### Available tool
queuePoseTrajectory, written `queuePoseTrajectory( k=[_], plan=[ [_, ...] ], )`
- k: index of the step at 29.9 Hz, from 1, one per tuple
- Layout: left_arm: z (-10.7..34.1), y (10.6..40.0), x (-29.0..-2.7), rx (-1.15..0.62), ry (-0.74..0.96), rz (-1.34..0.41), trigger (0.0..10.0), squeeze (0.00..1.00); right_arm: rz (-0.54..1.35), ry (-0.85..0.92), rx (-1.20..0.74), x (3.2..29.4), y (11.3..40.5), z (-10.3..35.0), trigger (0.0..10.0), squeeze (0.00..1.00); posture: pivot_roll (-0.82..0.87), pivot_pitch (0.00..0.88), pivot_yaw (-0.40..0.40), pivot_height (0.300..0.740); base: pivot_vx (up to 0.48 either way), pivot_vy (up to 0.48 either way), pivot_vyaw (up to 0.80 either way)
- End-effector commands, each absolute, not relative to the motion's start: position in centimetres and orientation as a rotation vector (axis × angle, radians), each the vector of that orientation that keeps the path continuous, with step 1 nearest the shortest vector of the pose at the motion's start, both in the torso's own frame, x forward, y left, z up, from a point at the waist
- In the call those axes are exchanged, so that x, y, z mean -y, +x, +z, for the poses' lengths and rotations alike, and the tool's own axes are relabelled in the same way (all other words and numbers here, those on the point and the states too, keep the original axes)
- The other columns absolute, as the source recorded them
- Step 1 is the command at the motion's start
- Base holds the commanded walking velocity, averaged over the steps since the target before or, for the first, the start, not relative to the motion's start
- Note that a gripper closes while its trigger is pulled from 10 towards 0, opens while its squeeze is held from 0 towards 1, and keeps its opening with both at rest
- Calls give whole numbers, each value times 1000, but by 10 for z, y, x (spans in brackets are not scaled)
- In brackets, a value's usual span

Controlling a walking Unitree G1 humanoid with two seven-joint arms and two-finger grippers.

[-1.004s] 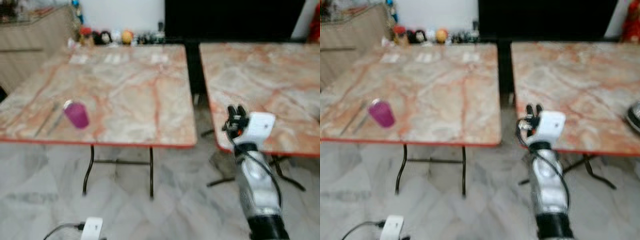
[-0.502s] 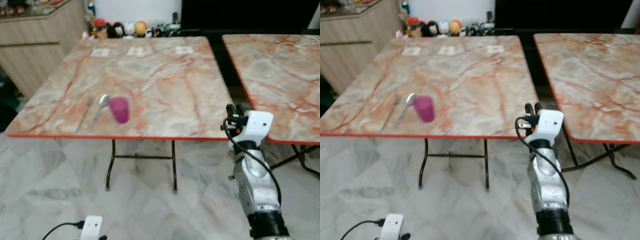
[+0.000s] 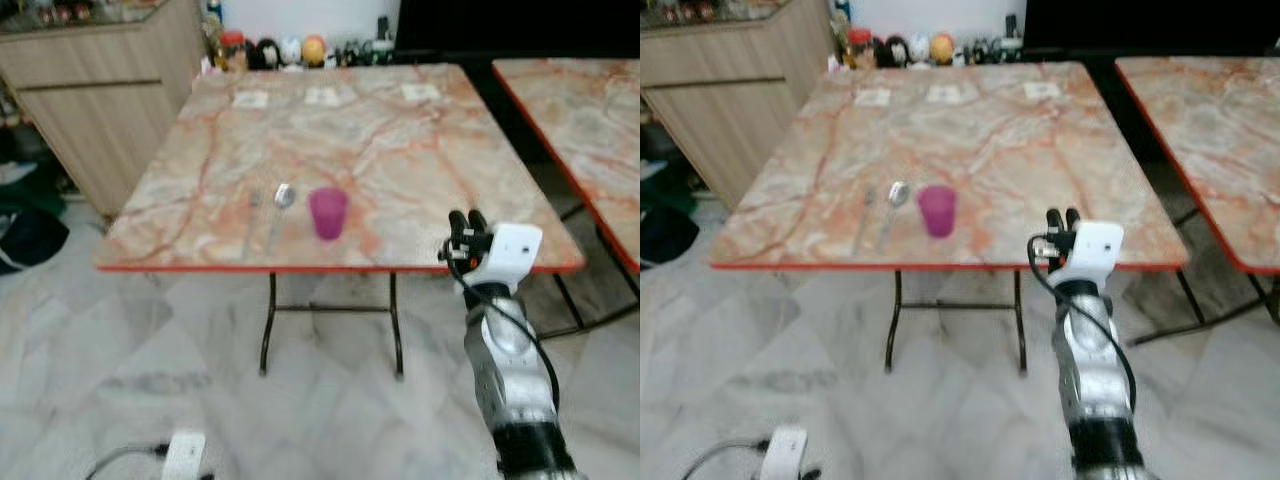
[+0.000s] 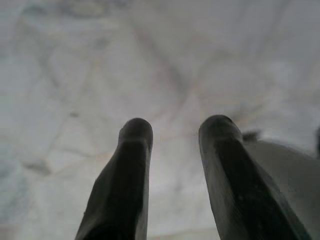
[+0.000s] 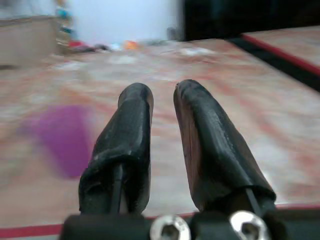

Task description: Setting the table

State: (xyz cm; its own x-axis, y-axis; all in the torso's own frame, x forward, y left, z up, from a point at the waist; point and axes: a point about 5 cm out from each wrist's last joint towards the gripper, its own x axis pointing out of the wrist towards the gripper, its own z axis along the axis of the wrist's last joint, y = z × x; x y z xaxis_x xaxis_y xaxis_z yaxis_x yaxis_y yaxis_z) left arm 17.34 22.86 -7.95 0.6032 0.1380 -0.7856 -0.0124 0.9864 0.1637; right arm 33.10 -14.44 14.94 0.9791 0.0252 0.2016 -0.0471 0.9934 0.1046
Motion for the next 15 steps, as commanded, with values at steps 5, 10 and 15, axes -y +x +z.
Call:
queuePoseTrajectory(
  k=[5, 10, 15],
  plan=[
    [-82, 170, -227, -933, 136, 93, 10000, 0, 26, 99, 214, 151, 331, 153, 10000, 0, -62, 68, 40, 740, 0, 480, 0],
    [-81, 170, -227, -929, 138, 93, 10000, 0, 28, 100, 212, 150, 331, 152, 10000, 0, -60, 68, 39, 740, 0, 450, 0],
    [-81, 172, -227, -922, 139, 85, 10000, 0, 29, 100, 208, 149, 331, 151, 10000, 0, -60, 68, 38, 740, 0, 66, 0]
  ],
)
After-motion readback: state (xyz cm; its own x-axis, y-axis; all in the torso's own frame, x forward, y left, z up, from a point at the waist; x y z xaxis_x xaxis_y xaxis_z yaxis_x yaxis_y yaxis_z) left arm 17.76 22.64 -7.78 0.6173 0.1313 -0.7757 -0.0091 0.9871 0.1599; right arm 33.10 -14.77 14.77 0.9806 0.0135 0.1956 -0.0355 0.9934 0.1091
